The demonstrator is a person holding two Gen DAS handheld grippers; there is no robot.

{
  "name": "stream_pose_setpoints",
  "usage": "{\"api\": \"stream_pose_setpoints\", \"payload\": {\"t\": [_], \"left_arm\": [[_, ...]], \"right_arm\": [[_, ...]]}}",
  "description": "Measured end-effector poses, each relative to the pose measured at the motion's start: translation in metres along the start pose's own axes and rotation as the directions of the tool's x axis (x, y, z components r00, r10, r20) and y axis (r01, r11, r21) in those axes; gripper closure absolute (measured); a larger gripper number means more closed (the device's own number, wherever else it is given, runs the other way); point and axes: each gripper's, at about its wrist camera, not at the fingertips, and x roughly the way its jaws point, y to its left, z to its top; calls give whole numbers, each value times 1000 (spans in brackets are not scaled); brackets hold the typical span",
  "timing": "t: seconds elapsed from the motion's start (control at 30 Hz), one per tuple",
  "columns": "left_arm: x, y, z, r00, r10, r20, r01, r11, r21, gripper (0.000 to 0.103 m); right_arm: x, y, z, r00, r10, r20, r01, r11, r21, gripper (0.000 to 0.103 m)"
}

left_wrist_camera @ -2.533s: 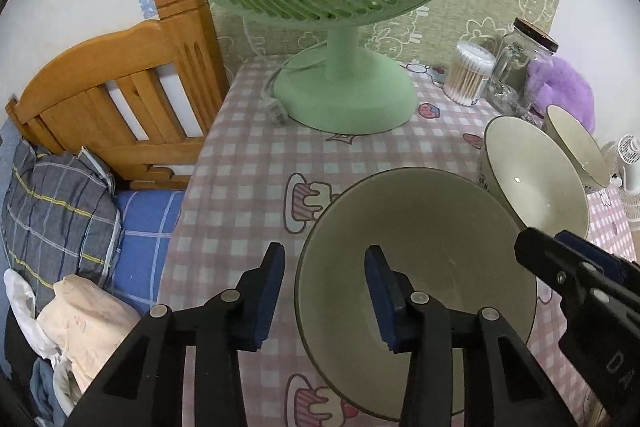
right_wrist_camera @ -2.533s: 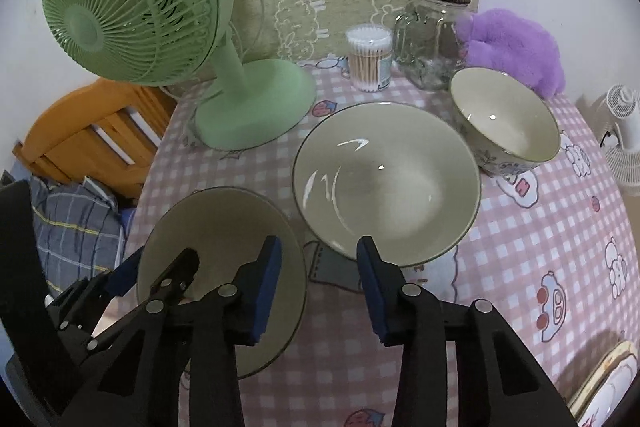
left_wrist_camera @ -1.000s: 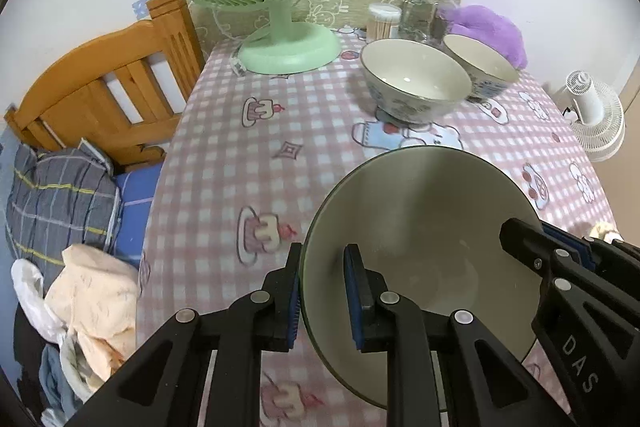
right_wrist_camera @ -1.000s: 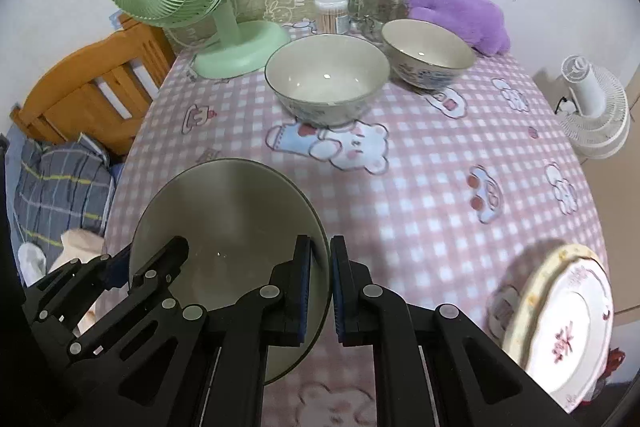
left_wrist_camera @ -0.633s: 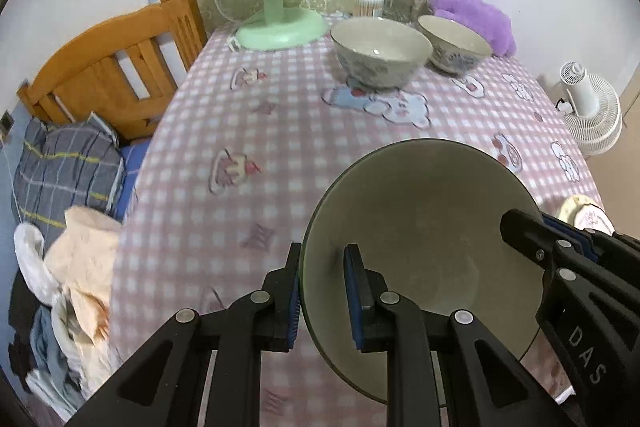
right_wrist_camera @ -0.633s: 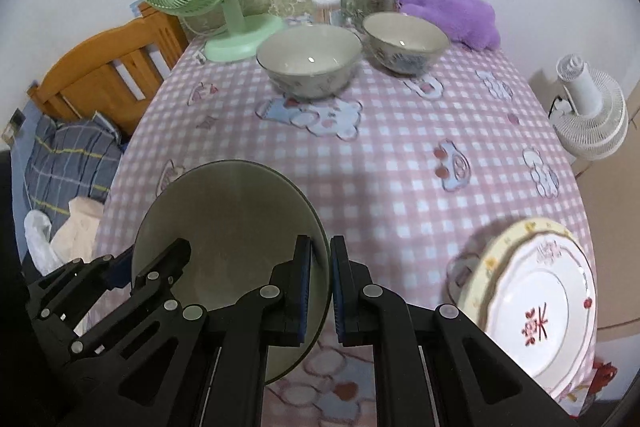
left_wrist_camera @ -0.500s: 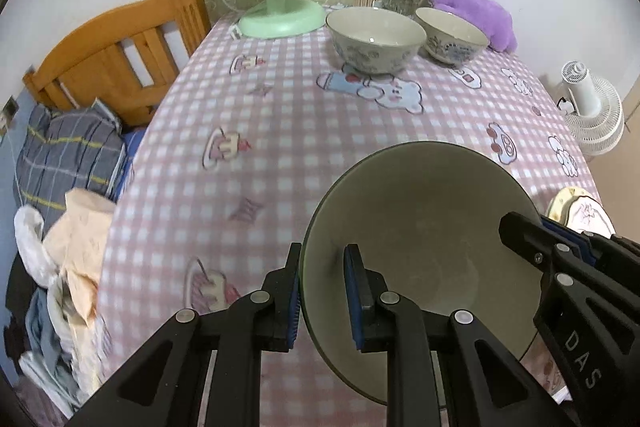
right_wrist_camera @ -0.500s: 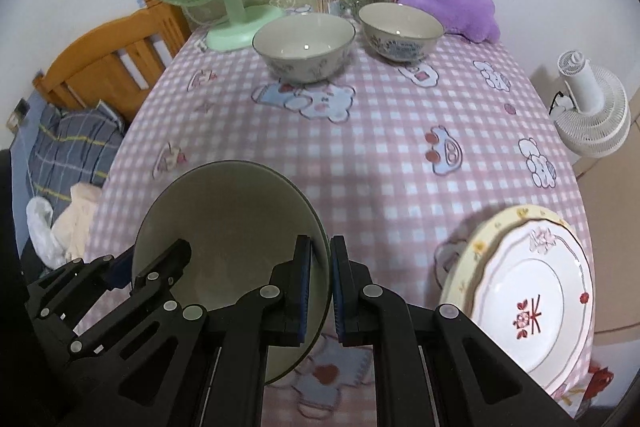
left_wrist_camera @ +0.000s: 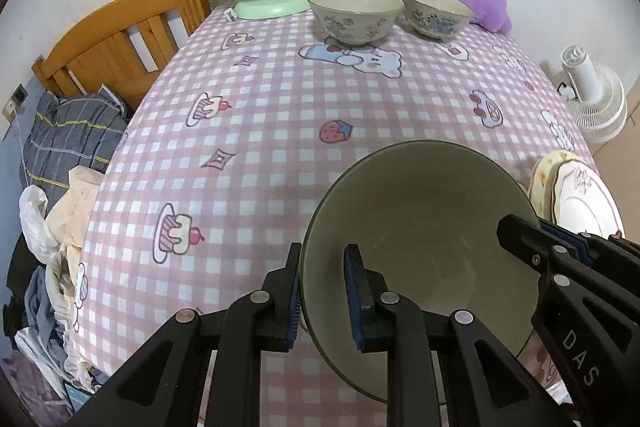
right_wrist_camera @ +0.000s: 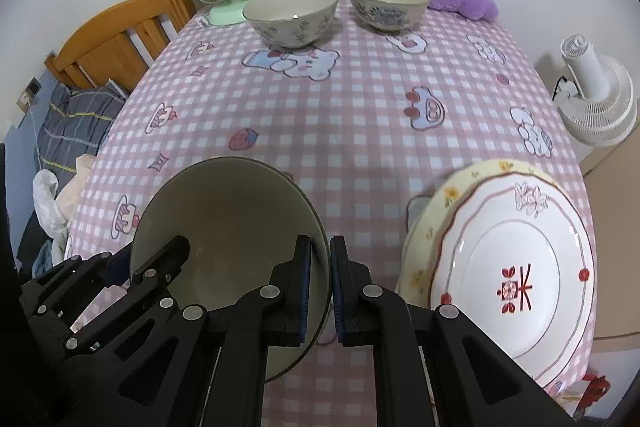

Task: Organize plates and bowls
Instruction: 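Lift the large cream bowl and carry it toward the other bowls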

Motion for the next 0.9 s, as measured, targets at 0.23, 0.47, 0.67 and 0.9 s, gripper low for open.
{"api": "stream_pose_setpoints", "payload": {"t": [0.23,0.47,0.67,0.9], "left_arm": [[2,-5,-3,999,46,10,-46,999,5,86],[6,-8,-2,999,46,-7,-46,999,15,74],[8,-13,-6,999,26,-43,-26,1000,14,58],[-1,-14,-8,1000,-6,-17,6,1000,2,30]], "right_arm": [[6,-9,-6,1000,22,-12,-21,1000,16,90],[11,-5,-3,999,13,-31,-13,1000,-12,88],[13,-4,-2,999,17,-50,-19,999,-39,83],[9,-8,-3,998,29,-63,-31,999,-41,48]]}}
